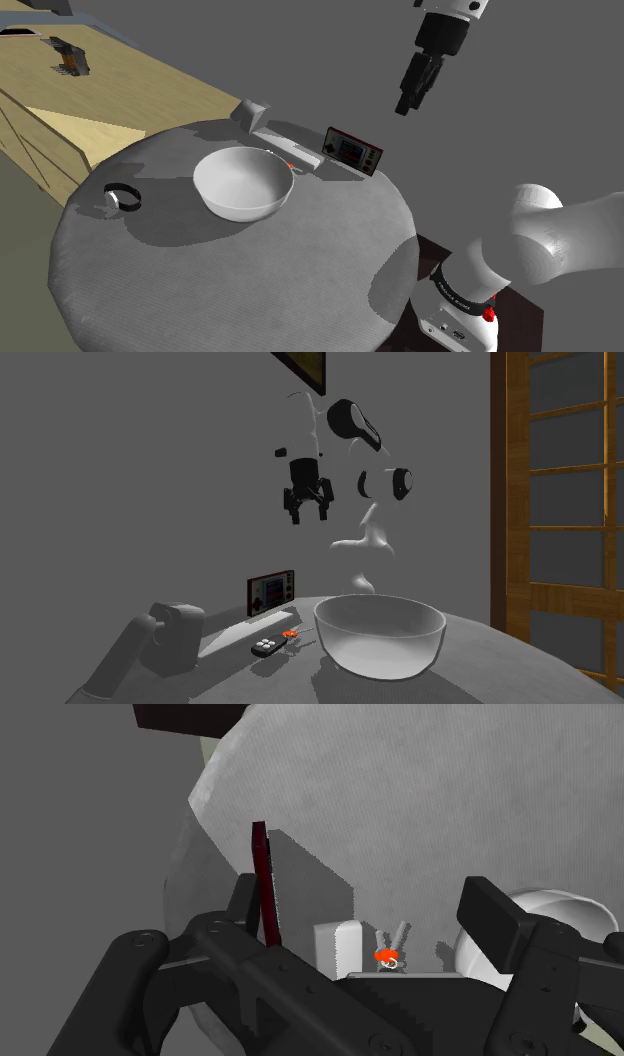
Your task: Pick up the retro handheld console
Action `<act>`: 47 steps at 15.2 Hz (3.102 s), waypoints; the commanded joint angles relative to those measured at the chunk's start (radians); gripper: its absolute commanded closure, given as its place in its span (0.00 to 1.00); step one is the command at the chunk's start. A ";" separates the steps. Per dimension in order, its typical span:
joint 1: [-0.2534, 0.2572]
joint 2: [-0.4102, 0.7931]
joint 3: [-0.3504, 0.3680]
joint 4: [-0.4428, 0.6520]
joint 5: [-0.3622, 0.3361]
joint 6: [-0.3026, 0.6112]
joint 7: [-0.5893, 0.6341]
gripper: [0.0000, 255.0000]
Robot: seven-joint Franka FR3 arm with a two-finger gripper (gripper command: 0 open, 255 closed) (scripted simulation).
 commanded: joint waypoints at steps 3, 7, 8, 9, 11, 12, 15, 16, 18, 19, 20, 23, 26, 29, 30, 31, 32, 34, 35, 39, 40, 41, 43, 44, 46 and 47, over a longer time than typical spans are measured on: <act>0.000 0.026 0.003 -0.041 -0.015 0.073 -0.022 0.00; -0.001 0.095 0.007 -0.108 -0.045 0.224 -0.061 0.00; -0.001 0.117 0.008 -0.121 -0.052 0.262 -0.070 0.00; -0.002 0.139 0.009 -0.133 -0.059 0.300 -0.078 0.00; -0.005 0.189 0.011 -0.153 -0.075 0.377 -0.094 0.00; -0.006 0.216 0.012 -0.160 -0.082 0.415 -0.101 0.00; -0.008 0.247 0.014 -0.177 -0.091 0.468 -0.108 0.00; -0.008 0.250 0.014 -0.189 -0.090 0.483 -0.108 0.00; -0.007 0.257 0.014 -0.211 -0.090 0.512 -0.108 0.00; -0.007 0.261 0.015 -0.222 -0.090 0.526 -0.108 0.00; -0.007 0.265 0.015 -0.232 -0.089 0.541 -0.108 0.00; -0.007 0.272 0.015 -0.249 -0.089 0.564 -0.108 0.00; -0.007 0.272 0.015 -0.249 -0.089 0.564 -0.109 1.00; -0.008 0.271 0.015 -0.249 -0.089 0.564 -0.109 1.00; -0.008 0.271 0.015 -0.249 -0.089 0.564 -0.109 1.00; -0.008 0.271 0.015 -0.249 -0.089 0.564 -0.109 1.00; -0.008 0.271 0.015 -0.249 -0.089 0.564 -0.109 1.00; -0.007 0.268 0.015 -0.239 -0.089 0.550 -0.108 1.00; -0.007 0.263 0.015 -0.228 -0.090 0.535 -0.108 1.00; -0.008 0.249 0.014 -0.184 -0.090 0.476 -0.108 1.00; -0.008 0.246 0.013 -0.173 -0.091 0.462 -0.108 1.00; -0.008 0.244 0.013 -0.161 -0.091 0.448 -0.108 1.00; -0.008 0.239 0.013 -0.137 -0.091 0.420 -0.107 1.00; -0.008 0.237 0.012 -0.125 -0.091 0.406 -0.107 1.00; -0.008 0.235 0.012 -0.100 -0.092 0.378 -0.107 1.00; -0.008 0.234 0.012 -0.087 -0.092 0.364 -0.107 1.00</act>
